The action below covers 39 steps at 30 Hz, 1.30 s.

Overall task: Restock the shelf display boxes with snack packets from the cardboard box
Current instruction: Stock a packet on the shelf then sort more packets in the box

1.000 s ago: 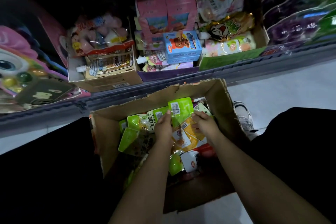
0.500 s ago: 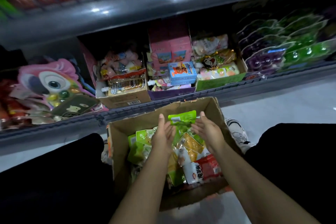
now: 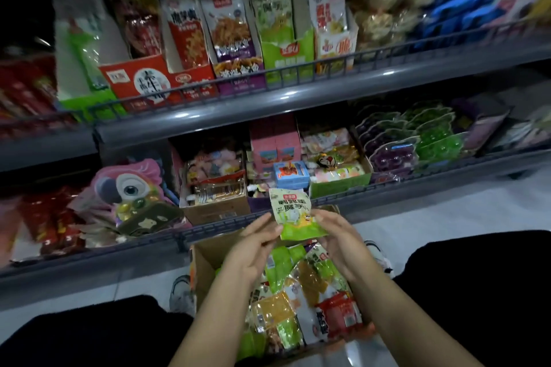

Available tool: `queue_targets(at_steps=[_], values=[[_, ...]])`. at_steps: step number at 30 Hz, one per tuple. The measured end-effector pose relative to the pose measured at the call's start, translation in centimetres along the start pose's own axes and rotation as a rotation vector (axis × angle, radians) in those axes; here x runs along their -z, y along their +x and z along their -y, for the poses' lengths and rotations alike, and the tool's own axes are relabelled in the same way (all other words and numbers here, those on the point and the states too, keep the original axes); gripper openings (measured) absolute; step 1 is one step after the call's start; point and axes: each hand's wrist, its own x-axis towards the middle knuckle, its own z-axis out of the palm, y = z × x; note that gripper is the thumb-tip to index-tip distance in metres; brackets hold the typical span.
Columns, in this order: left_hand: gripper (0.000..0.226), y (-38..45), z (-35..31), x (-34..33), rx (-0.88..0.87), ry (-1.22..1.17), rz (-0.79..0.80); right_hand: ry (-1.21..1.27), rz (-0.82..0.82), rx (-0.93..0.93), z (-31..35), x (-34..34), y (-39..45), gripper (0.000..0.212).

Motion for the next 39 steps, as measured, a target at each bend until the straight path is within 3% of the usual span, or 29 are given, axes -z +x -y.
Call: queue_targets(at_steps=[3, 8, 15, 20, 29, 34, 39], values=[[0.054, -1.6, -2.2, -0.8, -0.076, 0.079, 0.071, -0.011, 0.012, 0.075, 2.3, -1.1, -0.5, 0.036], [0.059, -3.4, -6.4, -2.8, -0.207, 0.154, 0.181, -0.041, 0.04, 0.256, 7.0, -3.0, -0.8, 0.041], [0.031, -4.6, -14.2, -6.8, -0.391, 0.299, 0.261, -0.152, 0.134, 0.465, 13.8, -5.9, 0.4, 0.043], [0.014, -3.9, -20.2, -9.6, -0.515, 0.421, 0.211, -0.247, 0.197, 0.57, 18.2, -8.5, 2.0, 0.04], [0.02, -2.3, -29.1, -13.8, -0.584, 0.623, 0.096, -0.476, 0.194, 0.782, 22.9, -10.6, 6.2, 0.046], [0.014, -1.6, -32.5, -16.2, -0.674, 0.745, 0.027, -0.491, 0.137, 0.786, 23.5, -11.1, 8.7, 0.06], [0.015, -0.4, -36.3, -19.0, -0.77, 0.733, -0.068, -0.977, -0.066, 0.955, 23.8, -11.4, 10.1, 0.051]])
